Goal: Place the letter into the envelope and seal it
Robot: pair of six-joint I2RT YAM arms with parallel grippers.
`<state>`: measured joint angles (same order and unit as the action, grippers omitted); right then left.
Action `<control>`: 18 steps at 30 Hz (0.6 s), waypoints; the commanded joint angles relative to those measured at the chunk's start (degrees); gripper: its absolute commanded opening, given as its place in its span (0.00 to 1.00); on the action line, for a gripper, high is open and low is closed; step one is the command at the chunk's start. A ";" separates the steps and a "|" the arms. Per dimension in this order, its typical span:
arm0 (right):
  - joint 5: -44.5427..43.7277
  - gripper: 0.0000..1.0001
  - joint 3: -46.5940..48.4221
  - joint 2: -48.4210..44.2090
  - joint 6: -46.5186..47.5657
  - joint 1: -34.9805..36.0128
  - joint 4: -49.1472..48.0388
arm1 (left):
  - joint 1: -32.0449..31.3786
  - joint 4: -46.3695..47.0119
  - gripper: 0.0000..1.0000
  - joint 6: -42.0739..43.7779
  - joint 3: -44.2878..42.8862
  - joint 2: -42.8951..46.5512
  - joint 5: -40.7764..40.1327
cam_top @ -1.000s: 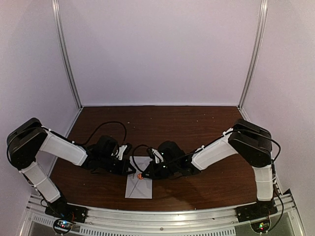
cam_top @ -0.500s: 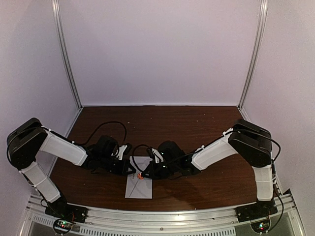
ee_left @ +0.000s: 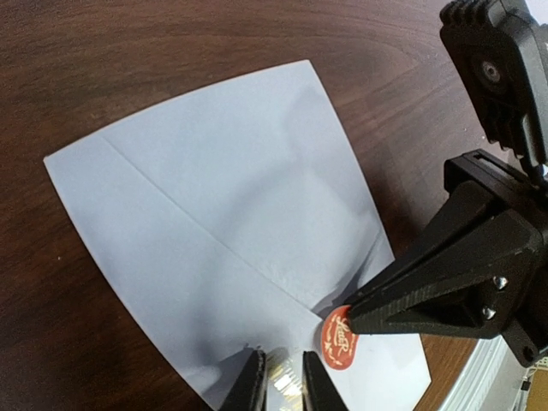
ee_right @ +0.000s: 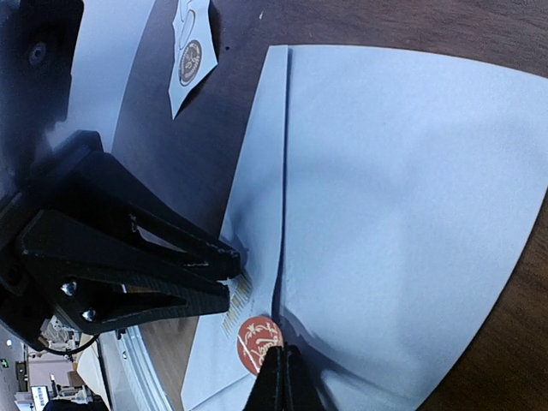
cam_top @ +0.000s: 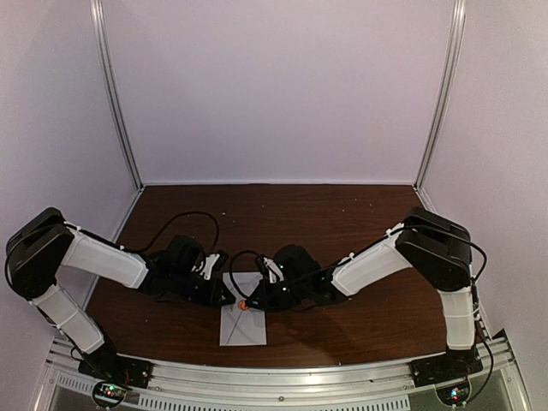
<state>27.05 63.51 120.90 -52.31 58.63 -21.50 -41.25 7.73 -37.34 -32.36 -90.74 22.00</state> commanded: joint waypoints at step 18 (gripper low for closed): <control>-1.81 0.00 0.92 1.06 0.66 -0.31 1.94 | -3.31 -1.13 0.04 -0.88 -3.11 3.44 -2.16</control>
<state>26.96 63.53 120.90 -52.29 58.63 -21.28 -44.38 4.56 -37.85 -34.41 -87.92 20.60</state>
